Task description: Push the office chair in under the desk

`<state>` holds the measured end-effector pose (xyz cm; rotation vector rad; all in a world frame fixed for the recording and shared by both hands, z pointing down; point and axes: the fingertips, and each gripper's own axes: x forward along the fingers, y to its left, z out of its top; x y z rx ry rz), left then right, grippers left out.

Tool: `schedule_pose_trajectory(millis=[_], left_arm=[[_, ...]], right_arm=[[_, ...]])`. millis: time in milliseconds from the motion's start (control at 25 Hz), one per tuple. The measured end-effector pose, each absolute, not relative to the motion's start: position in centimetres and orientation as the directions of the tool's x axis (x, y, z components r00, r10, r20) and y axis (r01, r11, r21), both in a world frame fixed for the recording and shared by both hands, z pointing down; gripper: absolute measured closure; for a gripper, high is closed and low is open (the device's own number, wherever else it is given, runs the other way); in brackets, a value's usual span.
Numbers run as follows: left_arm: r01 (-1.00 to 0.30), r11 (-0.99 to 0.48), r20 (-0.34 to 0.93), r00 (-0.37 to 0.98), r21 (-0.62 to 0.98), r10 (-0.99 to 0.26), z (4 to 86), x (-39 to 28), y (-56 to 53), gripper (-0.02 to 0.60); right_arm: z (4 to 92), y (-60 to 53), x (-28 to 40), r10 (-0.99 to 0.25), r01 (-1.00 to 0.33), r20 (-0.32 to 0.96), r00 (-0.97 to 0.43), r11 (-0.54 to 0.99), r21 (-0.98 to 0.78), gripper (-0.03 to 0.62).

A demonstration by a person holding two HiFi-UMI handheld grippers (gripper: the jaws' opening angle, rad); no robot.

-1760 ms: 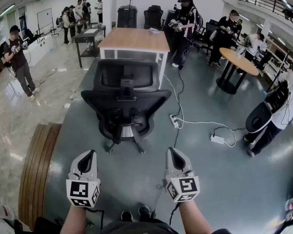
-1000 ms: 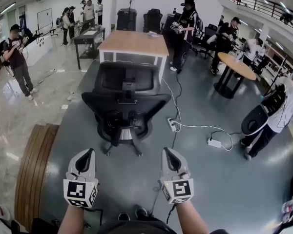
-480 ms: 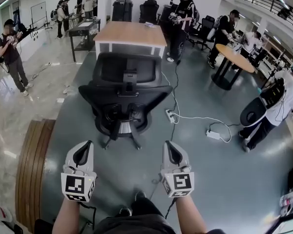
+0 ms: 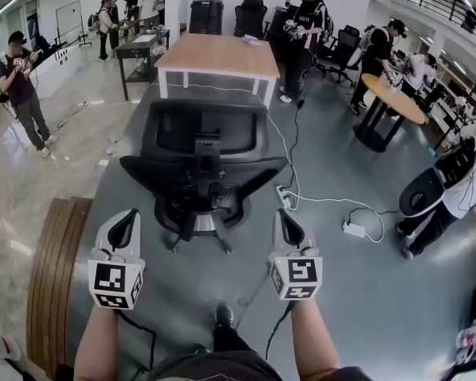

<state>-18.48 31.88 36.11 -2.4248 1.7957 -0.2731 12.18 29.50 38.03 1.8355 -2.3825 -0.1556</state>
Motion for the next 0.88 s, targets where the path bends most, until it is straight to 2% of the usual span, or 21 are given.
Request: schedule_pose_trajectory(millis=[160, 360, 520, 640, 880], left_arm=[[-0.938, -0.266, 0.096, 0.25, -0.221, -0.963, 36.2, -18.6, 27.9, 0.56], [-0.918, -0.251, 0.134, 0.219, -0.306, -0.966, 36.9, -18.8, 23.5, 0.52], [-0.902, -0.252, 0.186, 0.197, -0.35, -0.963, 37.7, -19.1, 21.3, 0.467], [-0.892, -0.244, 0.205, 0.176, -0.381, -0.963, 38.0, -19.3, 20.3, 0.405], [-0.787, -0.259, 0.265, 0.126, -0.56, -0.956, 39.9, -19.5, 18.7, 0.288]], right_arm=[[37.9, 25.1, 12.3, -0.957, -0.937, 0.053, -0.286, 0.291, 0.193, 0.603], [37.9, 20.8, 11.7, -0.941, -0.901, 0.085, -0.328, 0.339, 0.271, 0.6], [38.0, 18.4, 11.3, -0.923, -0.876, 0.131, -0.362, 0.385, 0.291, 0.54], [38.4, 17.3, 11.0, -0.908, -0.844, 0.173, -0.382, 0.419, 0.335, 0.495], [40.4, 16.0, 10.6, -0.879, -0.743, 0.269, -0.394, 0.477, 0.469, 0.367]])
